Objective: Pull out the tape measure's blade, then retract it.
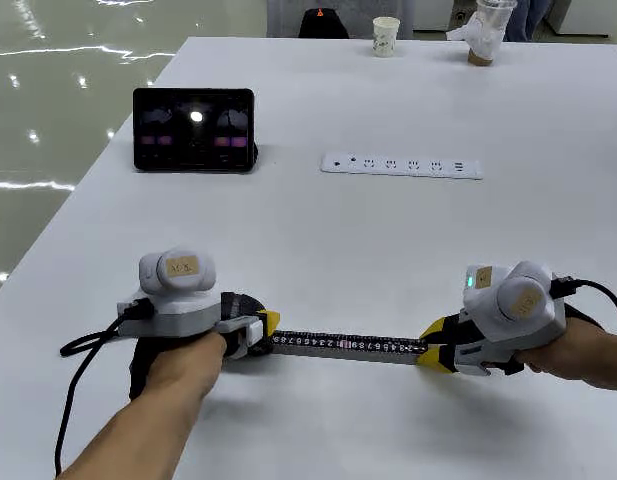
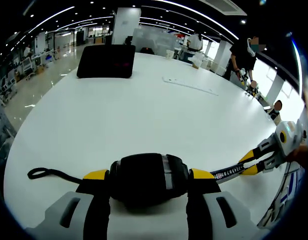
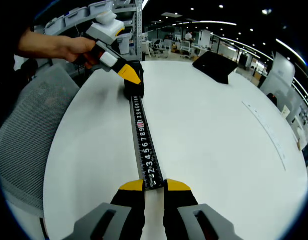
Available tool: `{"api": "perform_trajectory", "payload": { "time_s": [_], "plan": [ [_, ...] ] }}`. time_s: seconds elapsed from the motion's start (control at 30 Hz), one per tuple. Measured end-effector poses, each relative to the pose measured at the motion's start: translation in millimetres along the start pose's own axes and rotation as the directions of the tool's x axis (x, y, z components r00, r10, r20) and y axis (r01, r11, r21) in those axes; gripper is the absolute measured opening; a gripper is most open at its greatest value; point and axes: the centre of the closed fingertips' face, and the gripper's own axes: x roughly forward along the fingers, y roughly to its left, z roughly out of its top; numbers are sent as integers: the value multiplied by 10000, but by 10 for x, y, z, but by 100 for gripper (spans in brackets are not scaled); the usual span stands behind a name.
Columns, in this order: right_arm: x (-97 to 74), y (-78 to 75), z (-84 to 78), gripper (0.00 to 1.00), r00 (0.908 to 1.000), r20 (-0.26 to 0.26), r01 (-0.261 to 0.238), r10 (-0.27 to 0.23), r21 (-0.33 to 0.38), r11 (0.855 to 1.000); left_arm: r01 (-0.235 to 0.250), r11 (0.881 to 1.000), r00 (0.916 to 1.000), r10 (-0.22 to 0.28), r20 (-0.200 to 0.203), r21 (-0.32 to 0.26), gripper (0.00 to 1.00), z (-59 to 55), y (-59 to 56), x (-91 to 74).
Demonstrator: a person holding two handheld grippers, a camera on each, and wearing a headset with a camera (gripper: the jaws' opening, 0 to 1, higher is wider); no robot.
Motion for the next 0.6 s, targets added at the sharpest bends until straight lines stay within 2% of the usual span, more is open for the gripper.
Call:
{"api": "perform_trajectory", "payload": {
  "time_s": [0.6],
  "plan": [
    [143, 42, 192, 10, 9997, 227, -118, 119, -33, 9999, 120, 9999, 9999, -121, -43, -94, 56, 0, 15, 19]
  ]
}}
